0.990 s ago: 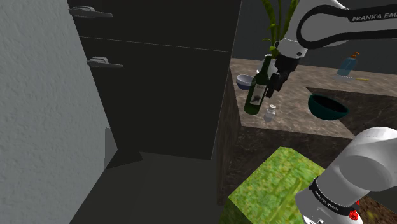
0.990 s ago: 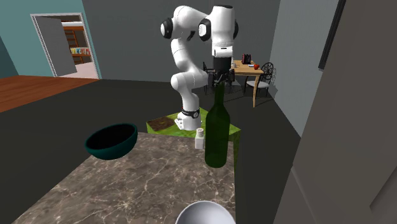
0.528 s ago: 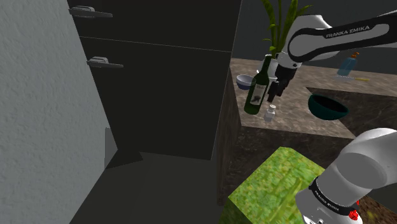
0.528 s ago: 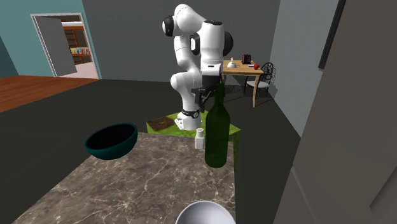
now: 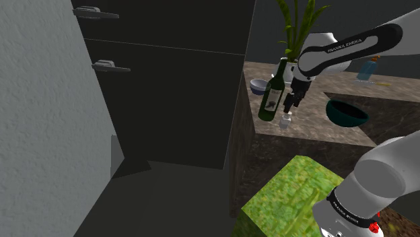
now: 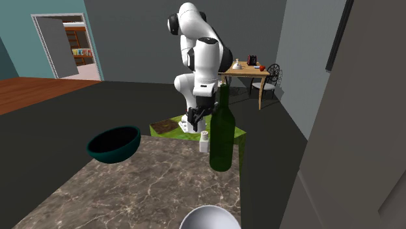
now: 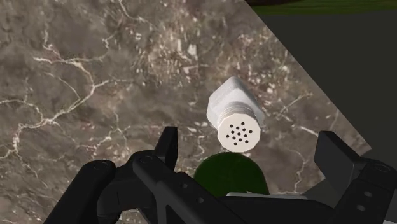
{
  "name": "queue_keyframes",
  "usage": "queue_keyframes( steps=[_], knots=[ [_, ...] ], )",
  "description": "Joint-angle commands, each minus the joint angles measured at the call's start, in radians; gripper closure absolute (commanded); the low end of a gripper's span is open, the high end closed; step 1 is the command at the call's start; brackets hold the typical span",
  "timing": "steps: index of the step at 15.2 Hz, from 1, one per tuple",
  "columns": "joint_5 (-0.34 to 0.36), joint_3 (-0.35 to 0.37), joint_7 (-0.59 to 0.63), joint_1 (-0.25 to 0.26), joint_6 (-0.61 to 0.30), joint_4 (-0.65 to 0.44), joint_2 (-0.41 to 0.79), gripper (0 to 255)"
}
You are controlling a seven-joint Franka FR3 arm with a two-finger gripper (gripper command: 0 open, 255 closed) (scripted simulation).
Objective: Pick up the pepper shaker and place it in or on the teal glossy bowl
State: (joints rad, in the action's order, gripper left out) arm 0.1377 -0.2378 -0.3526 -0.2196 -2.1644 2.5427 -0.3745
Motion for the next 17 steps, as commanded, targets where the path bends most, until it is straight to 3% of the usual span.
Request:
queue_keyframes(
  steps=[1,5,13,14,17],
  knots=[
    [0.001,-0.005,-0.002,-0.001,-0.032,0.014,0.018,0],
    [0.001,-0.013,-0.005,-0.001,-0.104,0.047,0.057,0],
    [0.001,-0.013,-0.005,-0.001,-0.104,0.047,0.057,0],
    [0.001,-0.013,-0.005,-0.001,-0.104,0.047,0.057,255],
    [0.001,-0.013,-0.005,-0.001,-0.104,0.047,0.057,255]
  ],
)
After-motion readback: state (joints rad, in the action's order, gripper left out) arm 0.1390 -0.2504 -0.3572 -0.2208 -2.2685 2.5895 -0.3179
